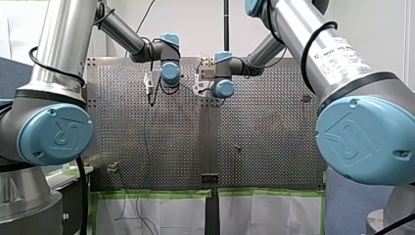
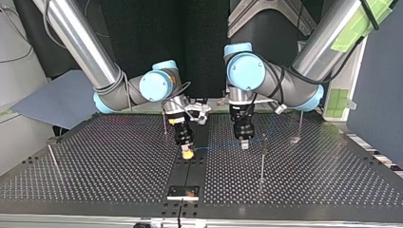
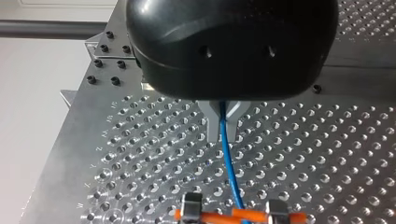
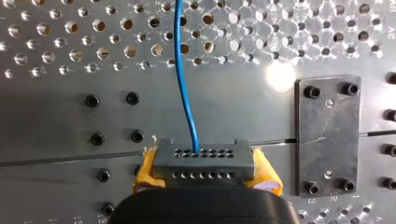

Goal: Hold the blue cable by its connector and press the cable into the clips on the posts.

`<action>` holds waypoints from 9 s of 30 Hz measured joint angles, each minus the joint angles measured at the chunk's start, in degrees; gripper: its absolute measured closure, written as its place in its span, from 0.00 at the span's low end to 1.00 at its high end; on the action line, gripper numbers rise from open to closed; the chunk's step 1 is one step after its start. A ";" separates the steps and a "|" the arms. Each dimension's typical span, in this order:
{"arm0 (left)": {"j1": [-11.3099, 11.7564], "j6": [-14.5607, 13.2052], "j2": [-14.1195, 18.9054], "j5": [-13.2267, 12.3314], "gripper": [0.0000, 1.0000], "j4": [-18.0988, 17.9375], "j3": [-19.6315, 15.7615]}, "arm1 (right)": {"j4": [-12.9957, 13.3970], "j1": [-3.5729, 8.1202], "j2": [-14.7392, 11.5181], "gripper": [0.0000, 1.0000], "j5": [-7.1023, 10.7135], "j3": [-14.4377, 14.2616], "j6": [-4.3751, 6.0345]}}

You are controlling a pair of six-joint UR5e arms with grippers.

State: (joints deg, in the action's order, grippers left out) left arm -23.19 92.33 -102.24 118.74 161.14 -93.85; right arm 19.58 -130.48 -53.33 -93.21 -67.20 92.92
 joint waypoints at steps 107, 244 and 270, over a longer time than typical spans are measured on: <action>-8.93 1.69 -16.35 0.83 1.00 -0.88 4.66 | -0.30 6.06 0.05 1.00 -6.26 -17.47 -3.16; -19.39 8.92 -43.95 -0.07 1.00 -21.62 15.23 | 25.20 30.74 4.49 1.00 23.66 -35.62 2.41; -18.48 9.99 -45.15 -2.58 1.00 -19.14 19.42 | 25.66 31.76 4.76 1.00 24.08 -34.98 2.75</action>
State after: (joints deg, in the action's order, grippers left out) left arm -41.67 102.33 -147.40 116.16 142.00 -74.42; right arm 45.24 -98.72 -48.58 -69.13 -102.18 95.67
